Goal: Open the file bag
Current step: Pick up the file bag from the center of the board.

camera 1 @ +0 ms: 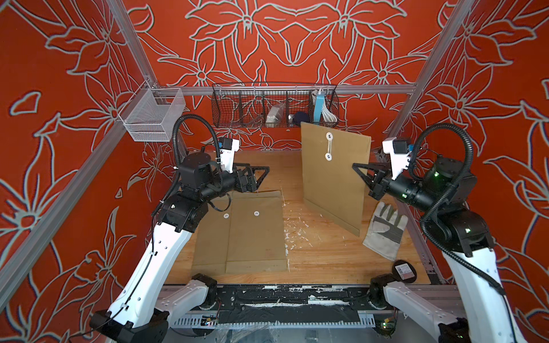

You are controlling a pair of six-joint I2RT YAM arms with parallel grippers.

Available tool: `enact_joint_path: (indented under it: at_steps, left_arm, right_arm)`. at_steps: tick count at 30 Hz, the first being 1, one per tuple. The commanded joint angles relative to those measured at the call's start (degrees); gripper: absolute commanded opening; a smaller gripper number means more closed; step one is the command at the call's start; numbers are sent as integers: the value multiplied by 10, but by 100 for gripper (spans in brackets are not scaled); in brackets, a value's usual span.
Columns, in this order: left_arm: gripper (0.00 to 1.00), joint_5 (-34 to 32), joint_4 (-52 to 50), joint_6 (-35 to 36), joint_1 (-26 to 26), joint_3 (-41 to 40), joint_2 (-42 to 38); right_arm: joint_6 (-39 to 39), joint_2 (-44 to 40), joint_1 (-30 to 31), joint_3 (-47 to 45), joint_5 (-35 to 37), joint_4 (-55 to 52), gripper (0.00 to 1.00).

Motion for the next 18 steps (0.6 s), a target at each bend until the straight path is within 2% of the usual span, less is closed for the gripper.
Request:
enact_joint_path:
  at_steps: [1, 5, 8, 18]
  left_arm:
    - [100, 86, 78, 0, 2, -7, -35]
    - [100, 152, 89, -5, 2, -3, -39]
    - [100, 172, 101, -14, 2, -3, -46]
    - [100, 227, 166, -72, 0, 0, -30]
  right_arm:
    - [23, -20, -1, -4, -141, 91, 0]
    - [98, -28, 0, -24, -200, 191, 0]
    - [148, -32, 0, -38, -227, 257, 0]
    - [205, -34, 2, -47, -239, 319, 0]
